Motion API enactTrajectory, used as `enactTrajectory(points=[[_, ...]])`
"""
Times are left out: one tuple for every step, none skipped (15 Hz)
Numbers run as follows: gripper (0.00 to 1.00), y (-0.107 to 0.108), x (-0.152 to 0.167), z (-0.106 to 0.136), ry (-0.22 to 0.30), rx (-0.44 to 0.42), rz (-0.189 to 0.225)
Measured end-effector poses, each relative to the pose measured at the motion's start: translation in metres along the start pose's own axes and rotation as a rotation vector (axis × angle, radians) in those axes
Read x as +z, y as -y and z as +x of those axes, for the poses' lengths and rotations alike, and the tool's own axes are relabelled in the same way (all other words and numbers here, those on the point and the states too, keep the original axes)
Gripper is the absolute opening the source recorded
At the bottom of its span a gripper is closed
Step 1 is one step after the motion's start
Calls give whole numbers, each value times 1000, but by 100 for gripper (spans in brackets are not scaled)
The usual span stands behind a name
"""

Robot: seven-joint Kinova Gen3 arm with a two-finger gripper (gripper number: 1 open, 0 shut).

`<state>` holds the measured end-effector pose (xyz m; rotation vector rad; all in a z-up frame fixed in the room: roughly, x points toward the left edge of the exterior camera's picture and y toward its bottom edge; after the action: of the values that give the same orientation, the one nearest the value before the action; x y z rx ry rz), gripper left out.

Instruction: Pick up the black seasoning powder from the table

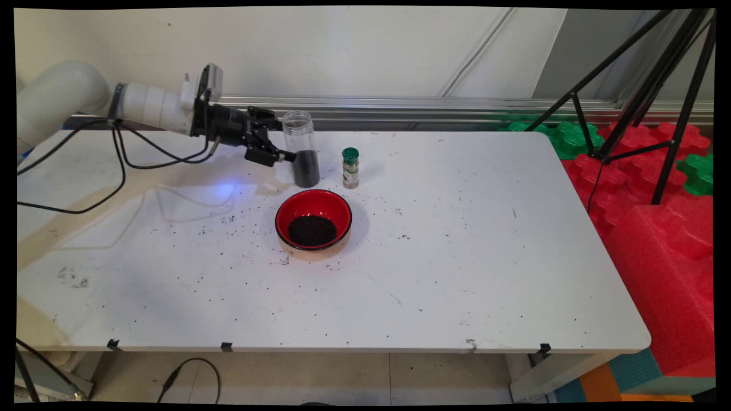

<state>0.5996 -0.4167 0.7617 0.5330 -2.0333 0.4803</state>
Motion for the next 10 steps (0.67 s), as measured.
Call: enactTrajectory(points=[[100,2,5,-2,-5,10,-6],[100,3,7,-3,-8,16,-10],[100,5,12,-5,-13,25,-15],[100,8,16,-7,-18,35,-21],[100,10,20,-9,-22,43,-26],[100,11,23,-11,-26,50,-31],[100,12,25,-11,-28,54,-33],[100,14,28,-13,-32,60,-37],[100,14,30,-13,-34,63,-40],[100,15,32,-14,-37,68,-44]])
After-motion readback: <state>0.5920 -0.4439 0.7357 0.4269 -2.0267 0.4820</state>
